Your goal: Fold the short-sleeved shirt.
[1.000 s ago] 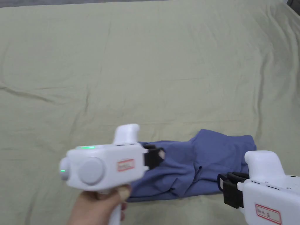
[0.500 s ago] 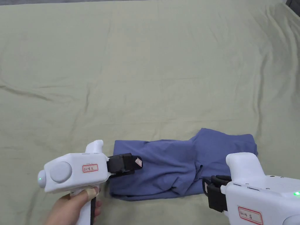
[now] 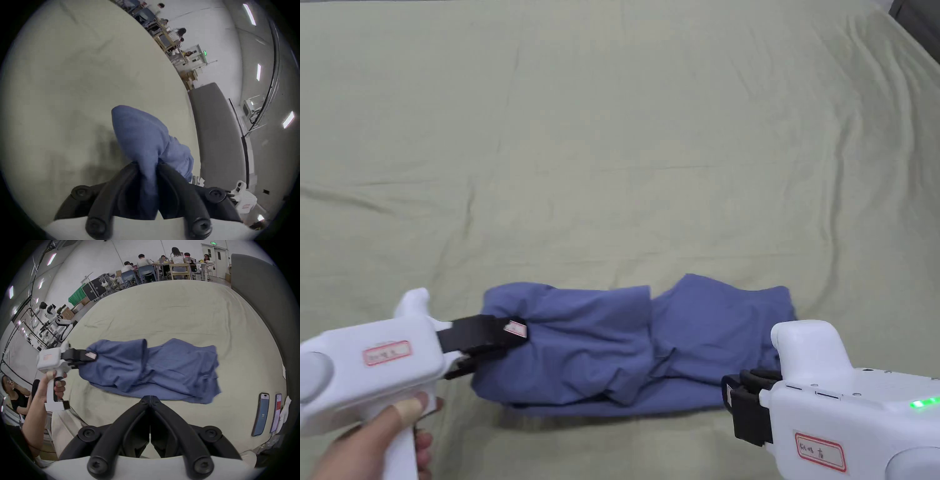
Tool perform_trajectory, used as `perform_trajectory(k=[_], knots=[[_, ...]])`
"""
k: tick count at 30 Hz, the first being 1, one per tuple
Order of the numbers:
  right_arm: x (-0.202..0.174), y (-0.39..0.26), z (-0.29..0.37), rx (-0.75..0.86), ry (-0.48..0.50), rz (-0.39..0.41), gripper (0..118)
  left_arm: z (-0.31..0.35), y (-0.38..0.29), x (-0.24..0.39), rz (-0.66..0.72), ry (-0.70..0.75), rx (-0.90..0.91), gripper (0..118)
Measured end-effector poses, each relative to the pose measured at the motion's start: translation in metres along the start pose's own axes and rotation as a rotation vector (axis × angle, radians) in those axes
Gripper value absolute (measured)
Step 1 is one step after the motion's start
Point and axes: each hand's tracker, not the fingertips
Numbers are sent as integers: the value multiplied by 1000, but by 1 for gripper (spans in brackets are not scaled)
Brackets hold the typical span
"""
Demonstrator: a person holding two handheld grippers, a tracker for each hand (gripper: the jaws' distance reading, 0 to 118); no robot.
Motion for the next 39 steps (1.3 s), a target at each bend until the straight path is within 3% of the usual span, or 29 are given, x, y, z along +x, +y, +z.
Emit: perform_trajectory(k=[3, 6, 11, 18, 21, 24, 25, 27, 28, 29, 30, 31, 35, 36, 37, 38, 39], knots=[[-3, 1, 1, 6, 5, 2, 3, 36, 21, -4, -31, 113, 55, 11], [-7, 1, 0, 7, -1, 6, 3, 57, 41, -13, -90, 313, 96, 11], [-12, 4, -4, 9, 1, 4, 3, 44, 35, 32, -206, 303, 67, 11], [-10, 3, 3, 13, -6, 5, 3, -64, -21, 151, -395, 228, -48, 12], [-1, 1, 6, 12, -21, -11, 3, -125, -45, 169, -461, 266, -154, 12], [8, 0, 8, 9, -42, -29, 3, -172, -66, 159, -440, 322, -226, 12], [13, -2, 6, 5, -47, -33, 3, -180, -72, 153, -437, 332, -211, 16], [18, -2, 5, 0, -50, -41, 3, -179, -77, 148, -399, 226, -138, 47], [21, -3, 4, 0, -51, -44, 3, -173, -73, 150, -334, 151, -150, 70], [22, -3, 3, 1, -51, -48, 3, -169, -71, 151, -278, 80, -168, 100], [24, -3, 3, 1, -49, -53, 3, -156, -64, 156, -222, 23, -191, 116], [26, -3, 3, 4, -45, -61, 3, -145, -60, 158, -192, -8, -187, 118], [38, -4, 7, 30, -36, -95, 3, -97, -43, 160, -202, -25, -50, 118], [41, -5, 8, 34, -42, -101, 3, -86, -40, 158, -209, 2, 2, 118], [45, -6, 9, 37, -49, -108, 3, -82, -36, 156, -224, 103, 58, 110], [48, -6, 9, 37, -54, -111, 3, -84, -34, 155, -242, 200, 67, 75], [51, -7, 9, 38, -59, -116, 3, -90, -36, 155, -331, 276, 34, 28]])
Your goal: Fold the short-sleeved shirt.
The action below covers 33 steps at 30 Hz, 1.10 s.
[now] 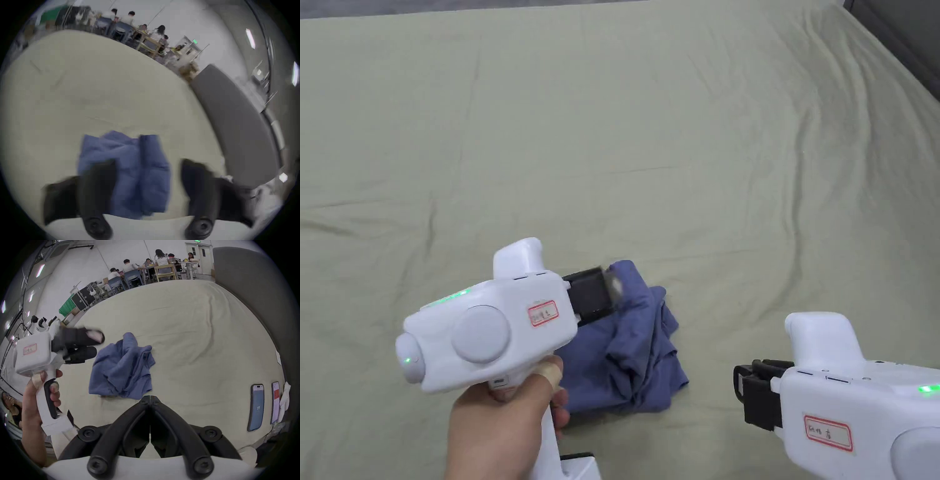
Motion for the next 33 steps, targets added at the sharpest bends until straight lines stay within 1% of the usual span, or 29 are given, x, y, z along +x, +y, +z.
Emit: perform_trajectory(k=[1, 2, 3, 5, 6, 7, 9, 12, 14, 15, 16, 18, 20, 21, 24, 26, 28, 30, 32, 33], knots=[[3, 0, 1, 1, -7, -6, 3, -10, -4, 6, -94, 50, -31, 7], [5, 0, 2, 1, -14, -11, 3, -19, -10, 11, -147, 96, -61, 8], [7, 0, 2, 1, -24, -17, 3, -26, -20, 23, -168, 78, -95, 7], [12, 0, 5, 5, -40, -31, 3, -49, -34, 35, -157, -68, -174, 7], [15, -2, 5, 6, -46, -38, 3, -64, -42, 44, -156, -95, -223, 8], [17, -3, 7, 7, -52, -42, 3, -74, -50, 60, -193, -70, -248, 7], [20, -4, 10, 4, -65, -45, 3, -93, -62, 80, -279, -79, -276, 7], [24, -6, 16, 2, -86, -44, 3, -115, -77, 97, -276, -51, -304, 7], [27, -6, 19, 7, -96, -47, 3, -115, -75, 103, -276, -57, -294, 7], [27, -6, 21, 10, -98, -46, 3, -111, -70, 106, -262, -79, -311, 7], [27, -4, 21, 13, -99, -42, 3, -103, -66, 105, -236, -140, -320, 7], [23, 1, 18, 18, -96, -30, 3, -72, -58, 94, -198, -256, -275, 7], [13, 9, 11, 21, -81, -11, 3, -35, -44, 71, -186, -271, -189, 7], [5, 15, 6, 23, -62, 15, 3, -18, -38, 53, -174, -238, -153, 7], [-23, 32, -17, 49, 11, 100, 3, 20, -19, -8, -62, -121, -92, 7], [-41, 46, -40, 38, 29, 127, 3, 33, -14, -43, -41, -31, -79, 7], [-55, 55, -66, 31, 41, 138, 3, 35, -15, -73, -14, 34, -77, 7], [-63, 58, -100, 2, 22, 163, 3, 39, -17, -90, 31, 26, -87, 7], [-65, 55, -130, -60, -25, 181, 3, 43, -18, -99, 46, 24, -91, 7], [-64, 52, -148, -103, -50, 178, 3, 42, -21, -100, 48, 28, -92, 7]])
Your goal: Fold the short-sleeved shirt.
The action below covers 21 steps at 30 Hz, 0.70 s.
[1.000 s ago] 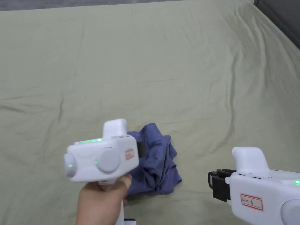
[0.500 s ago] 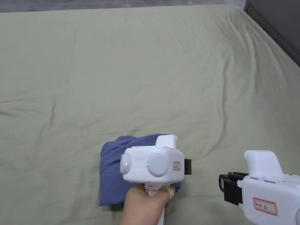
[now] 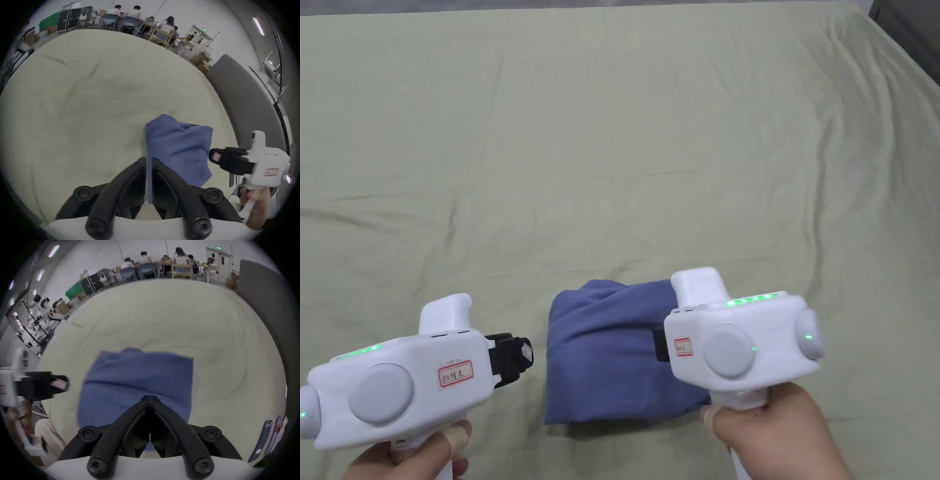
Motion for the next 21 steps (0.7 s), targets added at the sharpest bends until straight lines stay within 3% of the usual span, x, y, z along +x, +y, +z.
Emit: perform_trajectory(k=[3, 4, 8, 11, 12, 13, 14, 17, 21], knots=[[6, -13, -54, -165, -27, -10, 3, -11, -9, 6, 2, 1, -13, 7], [6, -11, -47, -80, -24, -17, 3, -13, -10, 7, 1, -5, -19, 7], [-2, -2, -40, -123, -59, 33, 3, -21, -14, 17, -13, -18, -39, 7], [3, -2, -35, -117, -38, 5, 3, -19, -8, 22, -17, -13, -29, 9], [4, -3, -35, -112, -32, -4, 3, -20, -6, 23, -13, -15, -15, 30], [5, -7, -32, -106, -29, -5, 3, -24, -6, 26, -15, -14, -10, 84], [6, -8, -32, -101, -26, -7, 3, -31, -5, 29, -22, -14, -21, 118], [6, -9, -33, -90, -20, -20, 3, -42, -20, 36, -28, -92, -61, 118], [7, -8, -34, -94, -17, -27, 3, -57, 3, 43, -90, -40, -110, 118]])
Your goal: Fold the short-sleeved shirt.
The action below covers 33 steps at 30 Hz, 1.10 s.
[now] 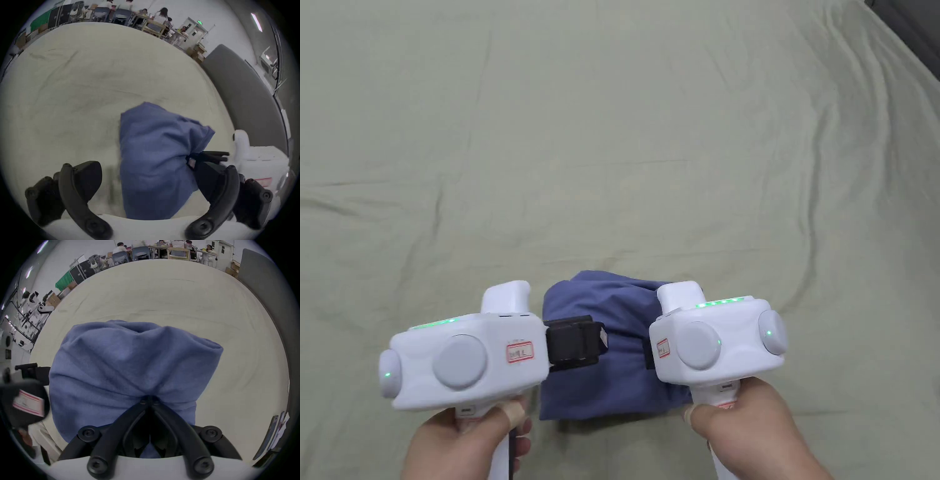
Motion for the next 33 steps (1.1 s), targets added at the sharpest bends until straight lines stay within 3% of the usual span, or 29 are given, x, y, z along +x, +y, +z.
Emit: perform_trajectory(k=[2, 3, 4, 5, 6, 8, 10, 14, 17, 19, 22, 24, 28, 33], knots=[[1, 0, 0, 0, 2, 0, 3, -24, -8, 13, -34, 42, -38, 115], [1, 0, 0, 0, 4, -2, 3, -29, -10, 14, -35, 48, -41, 94], [1, 0, 2, 1, 6, -8, 3, -30, -11, 12, -27, 49, -43, 51], [2, 0, 3, 3, 12, -18, 3, -24, -10, 8, 39, 15, -35, 39], [2, 0, 5, 6, 11, -30, 3, -20, -11, 8, 96, -12, -2, 39], [2, -1, 12, 19, 13, -74, 3, -17, -11, 20, -40, 62, -15, 38], [3, -7, 26, 96, -3, -137, 3, -15, -8, 18, -47, 72, -4, 38], [-12, 2, 47, 109, -158, -117, 3, 0, 5, 10, -32, 42, -25, 36], [-39, 17, 65, 136, -132, -101, 3, 19, 12, -17, -31, 70, -19, 36], [-68, 28, 79, 167, -110, -87, 3, 40, 20, -48, -20, 107, -11, 36], [-123, 40, 98, 232, 8, -31, 3, 79, 27, -104, -5, 208, -11, 36], [-167, 46, 104, 255, 40, 36, 3, 101, 29, -146, 4, 304, -7, 36], [-264, 55, 109, 214, 193, 130, 3, 148, 40, -250, 95, 402, -32, 36], [-360, 48, 119, 219, 308, 254, 3, 193, 34, -347, 132, 570, -70, 36]])
